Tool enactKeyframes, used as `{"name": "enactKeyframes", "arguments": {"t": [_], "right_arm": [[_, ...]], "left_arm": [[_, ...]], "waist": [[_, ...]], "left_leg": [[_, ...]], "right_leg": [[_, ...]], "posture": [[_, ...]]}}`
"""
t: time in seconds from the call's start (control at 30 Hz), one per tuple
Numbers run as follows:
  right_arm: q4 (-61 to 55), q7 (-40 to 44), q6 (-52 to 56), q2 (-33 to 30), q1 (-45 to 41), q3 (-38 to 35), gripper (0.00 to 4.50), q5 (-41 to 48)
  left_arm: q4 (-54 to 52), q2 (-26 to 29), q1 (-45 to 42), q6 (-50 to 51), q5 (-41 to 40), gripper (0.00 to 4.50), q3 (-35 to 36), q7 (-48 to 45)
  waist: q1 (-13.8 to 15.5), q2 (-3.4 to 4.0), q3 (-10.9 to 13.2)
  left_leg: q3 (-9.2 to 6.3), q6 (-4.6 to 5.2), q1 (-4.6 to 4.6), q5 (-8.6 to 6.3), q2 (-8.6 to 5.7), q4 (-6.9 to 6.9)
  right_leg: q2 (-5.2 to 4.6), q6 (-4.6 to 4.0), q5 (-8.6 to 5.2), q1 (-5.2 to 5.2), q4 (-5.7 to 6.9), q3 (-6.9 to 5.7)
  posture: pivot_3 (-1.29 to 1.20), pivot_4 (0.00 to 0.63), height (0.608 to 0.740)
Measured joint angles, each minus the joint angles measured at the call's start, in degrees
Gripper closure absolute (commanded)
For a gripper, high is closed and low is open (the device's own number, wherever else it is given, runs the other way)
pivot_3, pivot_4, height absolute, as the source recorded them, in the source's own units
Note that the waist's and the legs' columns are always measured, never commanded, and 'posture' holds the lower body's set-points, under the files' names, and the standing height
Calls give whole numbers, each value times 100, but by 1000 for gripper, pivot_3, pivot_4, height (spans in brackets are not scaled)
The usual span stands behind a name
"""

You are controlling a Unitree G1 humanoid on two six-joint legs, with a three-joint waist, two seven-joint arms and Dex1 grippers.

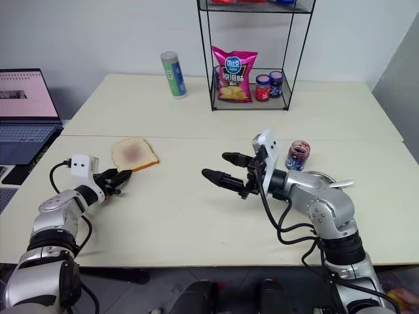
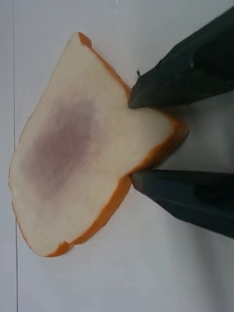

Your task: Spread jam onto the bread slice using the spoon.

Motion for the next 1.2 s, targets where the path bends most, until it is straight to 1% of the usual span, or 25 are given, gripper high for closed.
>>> {"name": "enactKeyframes", "arguments": {"t": [0.13,0.23,0.3,0.37,0.4,0.53,0.57,0.63,0.67,0.7,0.73,0.77,0.87,0.93,1.1,1.13,1.2], "right_arm": [[7,0,-83,29,0,-1,0,-125],[34,-6,-109,99,-2,-43,0,-138],[37,2,-111,108,-2,-46,0,-143],[63,21,-122,57,-4,-108,0,-152],[73,24,-131,51,-10,-125,0,-154],[181,8,-193,3,-50,-279,0,-185],[182,9,-192,-50,-50,-325,0,-183],[177,21,-169,-165,-68,-398,0,-160],[161,38,-126,-261,-71,-471,0,-135],[154,54,-90,-373,-74,-559,0,-125],[148,54,-76,-410,-76,-605,0,-119],[119,53,-47,-488,-78,-671,0,-117],[21,48,77,-688,-77,-831,0,-71],[-80,48,179,-800,-77,-972,0,44],[-248,-9,255,-810,-28,-1015,0,104],[-281,-77,276,-764,22,-1015,0,105],[-327,-153,303,-683,83,-1010,0,110]], "left_arm": [[-111,-3,38,53,-5,4000,-10,-4],[-602,-96,192,270,-51,4496,-16,-9],[-1077,-170,336,497,-122,4496,-37,-22],[-1911,-317,519,925,-238,4496,-101,-11],[-2137,-348,565,1055,-281,4496,-124,-2],[-3750,-529,882,1914,-608,4496,-411,-97],[-4335,-583,1005,2224,-783,4496,-555,-132],[-5166,-649,1146,2753,-1097,4496,-825,-242],[-5650,-623,1228,3057,-1228,4496,-1085,-360],[-6059,-587,1290,3306,-1322,4496,-1376,-498],[-6223,-525,1330,3393,-1314,4496,-1543,-578],[-6449,-322,1454,3505,-1276,4496,-1855,-737],[-6692,5,1670,3474,-1011,4496,-2403,-1030],[-6686,63,1727,3231,-690,4496,-2745,-1093],[-6368,-211,1467,2844,-224,4496,-3033,-931],[-6175,-288,1335,2697,-61,4496,-3112,-885],[-6016,-406,1234,2617,22,4496,-3169,-860]], "waist": [[-6,0,0],[-10,0,0],[-16,-1,1],[-9,-1,1],[-8,-1,1],[-36,-1,2],[-40,0,2],[-44,0,3],[-50,0,3],[-56,0,3],[-71,0,3],[-101,2,4],[-151,6,7],[-132,8,7],[-115,7,8],[-113,7,8],[-113,6,8]], "left_leg": [[1,0,-1,0,0,0],[-1,0,-6,0,0,0],[0,0,-11,0,0,0],[-1,-1,-19,0,0,1],[-1,-1,-19,0,0,2],[1,-1,-23,0,1,1],[1,-1,-24,0,1,1],[0,-1,-27,-1,1,1],[2,-1,-28,-1,0,1],[3,-1,-28,-1,0,1],[3,-1,-27,-1,0,1],[4,-1,-24,-1,1,0],[11,0,-15,0,9,-5],[8,0,-12,0,12,-9],[10,0,-12,0,12,-7],[10,0,-14,0,11,-6],[14,0,-15,0,10,-6]], "right_leg": [[0,1,0,0,-1,0],[0,0,0,-3,-2,0],[0,0,0,-8,-3,2],[-1,-1,1,-12,-4,3],[-1,0,1,-13,-5,3],[0,-1,2,-18,-6,7],[0,-1,1,-18,-6,8],[0,-1,1,-19,-7,7],[0,-1,1,-19,-8,8],[1,-2,0,-19,-8,9],[4,-5,-2,-19,-6,8],[6,-9,-5,-19,-3,9],[14,-3,-16,-20,2,13],[17,2,-25,-18,2,9],[17,9,-24,-13,-3,10],[17,13,-23,-13,-6,10],[16,15,-22,-13,-7,14]], "posture": [[0,150,740],[0,150,740],[0,150,740],[0,150,740],[0,150,740],[0,150,740],[0,150,740],[0,150,740],[0,150,740],[0,150,740],[0,150,740],[0,150,740],[0,150,740],[0,150,740],[0,150,740],[0,150,740],[0,150,740]]}}
